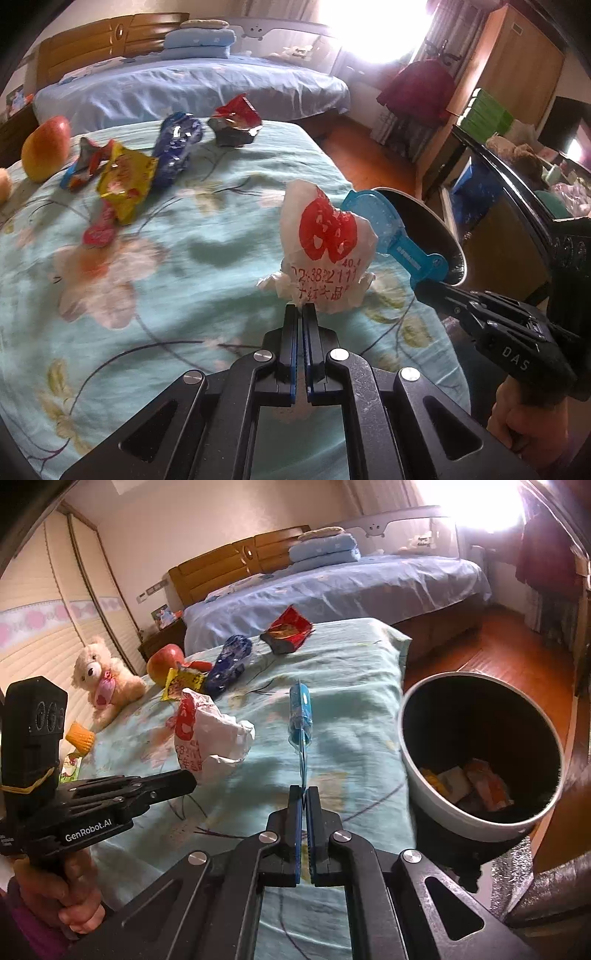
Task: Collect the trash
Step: 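Carry the white bag and blue brush over the trash bin with both grippers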
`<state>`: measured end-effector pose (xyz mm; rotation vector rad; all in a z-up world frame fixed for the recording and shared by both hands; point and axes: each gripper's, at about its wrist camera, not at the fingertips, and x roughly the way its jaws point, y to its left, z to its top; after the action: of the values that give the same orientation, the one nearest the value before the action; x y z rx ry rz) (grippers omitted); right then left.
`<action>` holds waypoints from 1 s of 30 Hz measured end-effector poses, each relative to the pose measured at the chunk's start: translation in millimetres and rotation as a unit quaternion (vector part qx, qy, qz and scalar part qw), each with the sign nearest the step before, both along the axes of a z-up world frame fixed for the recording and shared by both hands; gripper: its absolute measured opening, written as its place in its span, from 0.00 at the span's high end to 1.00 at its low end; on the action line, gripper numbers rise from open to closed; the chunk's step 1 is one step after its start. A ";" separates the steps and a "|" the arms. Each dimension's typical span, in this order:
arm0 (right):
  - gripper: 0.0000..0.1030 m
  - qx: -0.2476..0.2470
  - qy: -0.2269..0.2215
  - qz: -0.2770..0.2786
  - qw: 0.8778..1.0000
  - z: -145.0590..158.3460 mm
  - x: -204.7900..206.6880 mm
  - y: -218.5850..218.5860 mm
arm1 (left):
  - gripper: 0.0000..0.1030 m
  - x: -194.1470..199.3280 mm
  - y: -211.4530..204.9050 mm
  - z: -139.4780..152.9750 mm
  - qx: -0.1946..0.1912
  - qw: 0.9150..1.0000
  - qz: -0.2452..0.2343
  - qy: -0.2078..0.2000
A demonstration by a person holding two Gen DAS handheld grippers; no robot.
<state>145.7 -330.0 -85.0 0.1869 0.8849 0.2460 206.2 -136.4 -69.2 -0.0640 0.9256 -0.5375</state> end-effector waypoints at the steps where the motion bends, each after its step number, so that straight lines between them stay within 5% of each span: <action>1: 0.98 0.000 -0.001 -0.005 1.000 0.5 -0.5 -2.7 | 0.99 1.3 -3.0 -0.5 0.000 1.000 -0.003 0.001; 30: 0.98 -0.001 0.002 -0.101 0.995 -0.3 -12.8 -73.0 | 0.99 19.7 -91.6 1.4 0.014 0.998 -0.064 -0.012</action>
<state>132.9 -403.0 -85.3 0.2730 0.8641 0.0566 226.0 -228.0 -67.8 0.0275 0.9168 -0.6425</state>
